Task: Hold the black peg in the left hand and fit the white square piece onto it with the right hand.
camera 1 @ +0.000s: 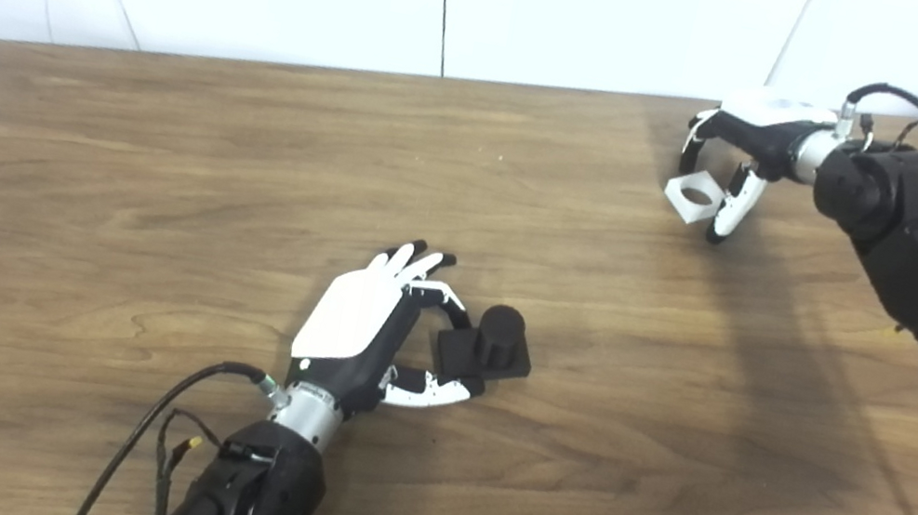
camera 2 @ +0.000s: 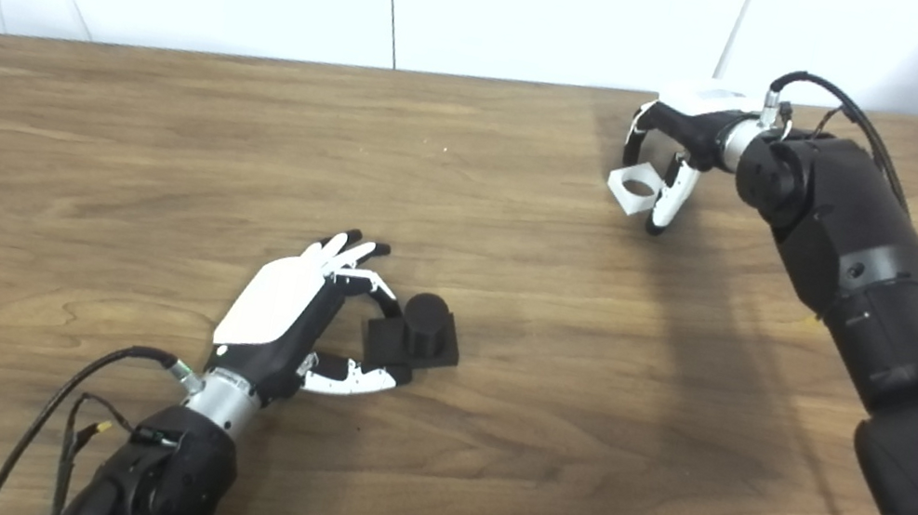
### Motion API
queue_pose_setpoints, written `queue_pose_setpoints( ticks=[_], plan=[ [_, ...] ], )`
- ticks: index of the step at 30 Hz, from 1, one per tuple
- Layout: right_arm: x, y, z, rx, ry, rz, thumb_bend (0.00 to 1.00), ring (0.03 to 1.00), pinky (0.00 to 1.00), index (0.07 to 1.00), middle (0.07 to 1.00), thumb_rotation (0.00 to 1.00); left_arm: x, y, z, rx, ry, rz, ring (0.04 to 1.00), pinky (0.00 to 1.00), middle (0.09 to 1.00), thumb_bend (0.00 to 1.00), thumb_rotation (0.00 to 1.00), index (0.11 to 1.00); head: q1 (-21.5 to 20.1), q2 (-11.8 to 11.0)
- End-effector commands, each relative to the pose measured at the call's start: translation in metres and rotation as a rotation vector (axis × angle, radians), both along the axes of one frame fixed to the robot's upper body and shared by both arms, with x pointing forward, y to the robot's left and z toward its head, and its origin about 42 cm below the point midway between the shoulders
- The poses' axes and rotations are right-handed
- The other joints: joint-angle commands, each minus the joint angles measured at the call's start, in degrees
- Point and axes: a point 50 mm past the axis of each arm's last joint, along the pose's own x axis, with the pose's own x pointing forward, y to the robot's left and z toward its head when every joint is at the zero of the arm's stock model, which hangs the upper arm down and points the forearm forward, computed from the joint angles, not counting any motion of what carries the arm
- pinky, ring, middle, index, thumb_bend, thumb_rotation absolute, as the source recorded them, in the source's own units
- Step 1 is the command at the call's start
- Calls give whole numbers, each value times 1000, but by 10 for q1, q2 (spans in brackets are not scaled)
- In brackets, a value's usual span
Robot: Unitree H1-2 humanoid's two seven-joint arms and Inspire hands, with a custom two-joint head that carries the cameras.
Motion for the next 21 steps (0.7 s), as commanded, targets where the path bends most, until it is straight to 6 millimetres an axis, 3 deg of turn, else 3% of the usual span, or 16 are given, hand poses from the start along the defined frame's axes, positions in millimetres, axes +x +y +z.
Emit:
queue_pose_setpoints(
  ticks=[1,16,17,18,21],
  plan=[
    [11,7,36,1,-96,28,851,973,819,658,922,98,3,-1,6,-1,-46,1,1000,1000,930,576,269,538,1,1],
    [9,4,33,10,-100,35,816,958,814,602,892,33,4,-3,8,9,-41,-2,1000,1000,937,562,308,550,0,2],
    [9,3,33,12,-102,36,643,959,815,537,893,91,4,-3,8,7,-41,-3,1000,1000,935,567,302,547,0,1],
    [9,3,33,14,-105,38,585,958,814,515,892,110,4,-3,8,5,-42,-2,1000,1000,935,569,299,547,1,1],
    [9,4,33,13,-110,44,528,952,811,494,889,130,4,-4,8,6,-42,-1,1000,1000,933,573,299,544,1,2]
  ],
)
